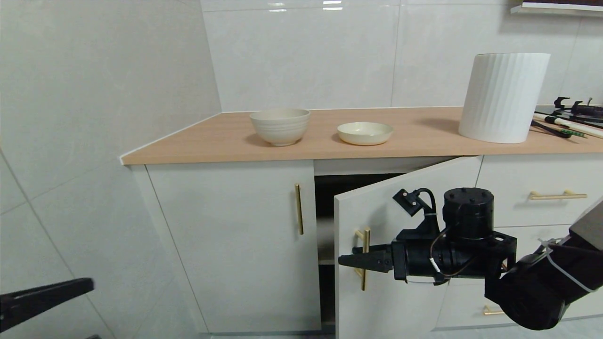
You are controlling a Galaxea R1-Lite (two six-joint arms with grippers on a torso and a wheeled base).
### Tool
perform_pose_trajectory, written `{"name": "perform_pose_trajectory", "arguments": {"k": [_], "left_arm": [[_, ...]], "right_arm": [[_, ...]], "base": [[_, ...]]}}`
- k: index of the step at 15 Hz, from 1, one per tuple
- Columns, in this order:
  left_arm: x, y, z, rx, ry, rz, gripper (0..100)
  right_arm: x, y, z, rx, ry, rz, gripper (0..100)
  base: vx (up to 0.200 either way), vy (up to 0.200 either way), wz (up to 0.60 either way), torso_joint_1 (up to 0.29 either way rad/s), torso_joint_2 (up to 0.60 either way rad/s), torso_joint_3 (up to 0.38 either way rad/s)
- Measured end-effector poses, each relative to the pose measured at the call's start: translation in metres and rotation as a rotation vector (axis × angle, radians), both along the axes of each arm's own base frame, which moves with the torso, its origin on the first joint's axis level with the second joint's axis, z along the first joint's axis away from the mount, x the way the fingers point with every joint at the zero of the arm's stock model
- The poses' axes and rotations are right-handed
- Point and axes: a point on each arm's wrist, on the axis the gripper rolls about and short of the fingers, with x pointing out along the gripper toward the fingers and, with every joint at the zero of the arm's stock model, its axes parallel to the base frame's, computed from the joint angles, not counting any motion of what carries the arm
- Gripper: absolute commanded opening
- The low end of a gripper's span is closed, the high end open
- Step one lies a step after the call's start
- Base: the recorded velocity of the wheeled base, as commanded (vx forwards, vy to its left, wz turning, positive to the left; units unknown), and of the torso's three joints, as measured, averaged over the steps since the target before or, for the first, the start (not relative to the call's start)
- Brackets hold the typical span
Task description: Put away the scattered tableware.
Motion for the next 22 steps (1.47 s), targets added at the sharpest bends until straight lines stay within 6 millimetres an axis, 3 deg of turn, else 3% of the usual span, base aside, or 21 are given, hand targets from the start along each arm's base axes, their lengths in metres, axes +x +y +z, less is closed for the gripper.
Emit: {"name": "perform_pose_trajectory", "arguments": {"k": [3,6,8,11,12,15,19,22], "left_arm": [[0.069,-0.021,0.001,0.007,0.079,-0.11,100],[0.137,-0.057,-0.027,0.029,0.102,-0.159,100],[0.168,-0.08,-0.056,0.022,0.099,-0.139,100],[0.192,-0.105,-0.094,-0.027,0.121,-0.065,100],[0.196,-0.112,-0.105,-0.033,0.144,-0.049,0],[0.202,-0.126,-0.129,-0.018,0.199,-0.054,0],[0.215,-0.135,-0.131,-0.081,0.137,-0.055,0],[0.233,-0.147,-0.146,-0.099,0.12,-0.058,0]], "right_arm": [[0.0,0.0,0.0,0.001,-0.002,0.004,100],[0.0,0.0,0.0,0.002,-0.002,0.007,100],[-0.001,0.0,0.0,0.002,-0.001,0.008,100],[-0.001,0.0,-0.001,0.0,0.002,0.01,100],[-0.001,0.0,-0.002,-0.001,0.002,0.01,100],[-0.001,0.001,-0.004,-0.003,0.004,0.012,100],[-0.002,0.001,-0.006,-0.008,0.011,0.013,100],[-0.004,0.002,-0.006,-0.011,0.013,0.017,100]], "base": [[0.0,0.0,0.0,0.0,0.0,0.0],[0.0,0.0,0.0,0.0,0.0,0.0],[0.0,0.0,0.0,0.0,0.0,0.0],[0.0,0.0,0.0,0.0,0.0,0.0],[0.0,0.0,0.0,0.0,0.0,0.0],[0.0,0.0,0.0,0.0,0.0,0.0],[0.0,0.0,0.0,0.0,0.0,0.0],[0.0,0.0,0.0,0.0,0.0,0.0]]}}
